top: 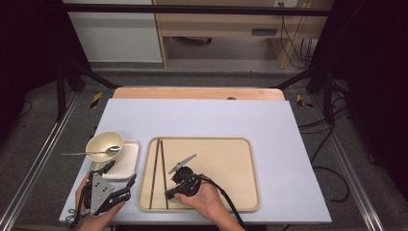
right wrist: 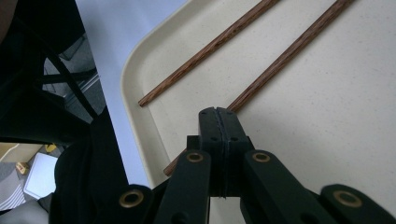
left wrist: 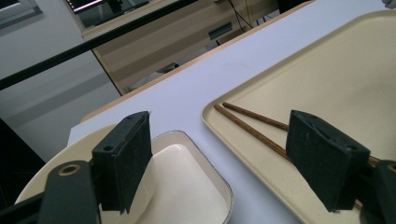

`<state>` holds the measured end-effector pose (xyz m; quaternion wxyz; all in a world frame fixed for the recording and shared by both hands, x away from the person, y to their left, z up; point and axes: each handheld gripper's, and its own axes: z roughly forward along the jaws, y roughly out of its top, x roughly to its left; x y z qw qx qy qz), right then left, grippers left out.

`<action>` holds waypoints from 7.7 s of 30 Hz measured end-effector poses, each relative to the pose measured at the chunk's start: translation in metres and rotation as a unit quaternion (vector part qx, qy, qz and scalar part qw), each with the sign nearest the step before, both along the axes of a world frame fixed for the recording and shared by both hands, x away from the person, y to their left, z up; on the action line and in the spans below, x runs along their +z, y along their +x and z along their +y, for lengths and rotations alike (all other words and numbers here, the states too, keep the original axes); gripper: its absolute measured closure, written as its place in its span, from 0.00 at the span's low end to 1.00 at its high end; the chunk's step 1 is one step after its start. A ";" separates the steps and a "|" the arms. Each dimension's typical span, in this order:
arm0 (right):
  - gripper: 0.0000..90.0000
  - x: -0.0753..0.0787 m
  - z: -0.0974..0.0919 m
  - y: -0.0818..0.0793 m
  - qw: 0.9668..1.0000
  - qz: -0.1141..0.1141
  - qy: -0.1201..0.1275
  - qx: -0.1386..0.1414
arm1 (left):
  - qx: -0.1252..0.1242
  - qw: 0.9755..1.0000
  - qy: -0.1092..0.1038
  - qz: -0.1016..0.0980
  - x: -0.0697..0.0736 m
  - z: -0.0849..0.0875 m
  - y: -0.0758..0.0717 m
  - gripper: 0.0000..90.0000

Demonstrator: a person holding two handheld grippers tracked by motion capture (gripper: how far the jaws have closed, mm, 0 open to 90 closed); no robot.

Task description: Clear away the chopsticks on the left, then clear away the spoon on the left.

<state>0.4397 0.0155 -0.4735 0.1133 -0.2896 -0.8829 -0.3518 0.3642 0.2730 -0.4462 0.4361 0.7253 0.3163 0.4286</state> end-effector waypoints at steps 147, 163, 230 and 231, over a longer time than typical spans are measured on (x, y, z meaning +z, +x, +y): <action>0.15 0.024 -0.231 0.000 0.885 -0.365 0.020 -0.288 | 0.038 0.993 -0.110 -0.011 0.008 0.033 0.001 0.17; 0.13 0.025 -0.232 0.000 0.892 -0.342 0.019 -0.297 | 0.181 0.973 -0.146 0.009 0.009 0.071 -0.002 0.31; 0.12 0.019 -0.228 0.003 0.905 -0.310 0.016 -0.291 | 0.167 0.970 -0.177 -0.020 0.048 0.095 0.063 0.99; 0.12 0.019 -0.228 0.003 0.905 -0.310 0.016 -0.292 | 0.165 0.970 -0.177 -0.021 0.049 0.095 0.063 0.99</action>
